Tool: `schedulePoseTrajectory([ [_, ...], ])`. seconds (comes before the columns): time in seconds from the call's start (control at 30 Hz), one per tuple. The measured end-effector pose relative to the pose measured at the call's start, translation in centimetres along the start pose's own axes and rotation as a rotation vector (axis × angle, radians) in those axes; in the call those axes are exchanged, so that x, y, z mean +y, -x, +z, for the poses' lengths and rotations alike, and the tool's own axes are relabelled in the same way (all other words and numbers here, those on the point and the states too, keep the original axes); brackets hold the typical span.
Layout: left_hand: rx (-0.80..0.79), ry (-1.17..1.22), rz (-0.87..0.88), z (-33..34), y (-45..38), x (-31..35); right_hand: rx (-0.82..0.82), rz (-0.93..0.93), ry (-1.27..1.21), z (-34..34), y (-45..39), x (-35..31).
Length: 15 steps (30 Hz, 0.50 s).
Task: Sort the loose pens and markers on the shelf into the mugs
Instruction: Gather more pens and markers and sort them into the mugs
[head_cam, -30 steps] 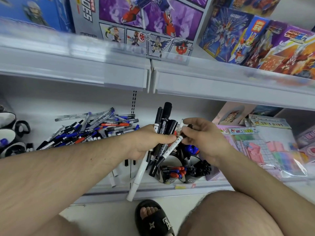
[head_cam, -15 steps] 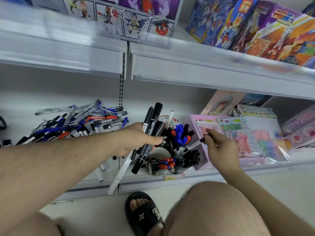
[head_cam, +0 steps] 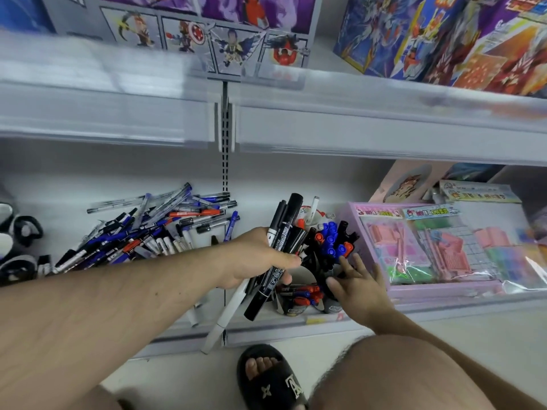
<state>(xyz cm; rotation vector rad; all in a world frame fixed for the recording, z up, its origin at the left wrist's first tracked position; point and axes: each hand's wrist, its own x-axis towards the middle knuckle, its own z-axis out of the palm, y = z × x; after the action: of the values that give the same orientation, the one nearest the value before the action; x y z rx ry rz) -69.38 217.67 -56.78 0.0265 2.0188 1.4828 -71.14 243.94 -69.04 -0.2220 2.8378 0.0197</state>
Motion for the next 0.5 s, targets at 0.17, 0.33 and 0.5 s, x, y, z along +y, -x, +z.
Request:
schedulePoseTrajectory([
  [0.17,0.039,-0.101,0.082,0.3,-0.7,-0.4,0.582,-0.098,-0.406,-7.2,1.4,-2.2],
  [0.33,0.154,-0.52,0.1,1.3,-0.6,-0.2,0.456,-0.307,-0.806,-14.3,4.2,-7.3],
  [0.5,0.209,-0.681,0.138,2.0,-0.5,-0.2,0.314,-0.362,-0.61,-14.3,4.5,-9.2],
])
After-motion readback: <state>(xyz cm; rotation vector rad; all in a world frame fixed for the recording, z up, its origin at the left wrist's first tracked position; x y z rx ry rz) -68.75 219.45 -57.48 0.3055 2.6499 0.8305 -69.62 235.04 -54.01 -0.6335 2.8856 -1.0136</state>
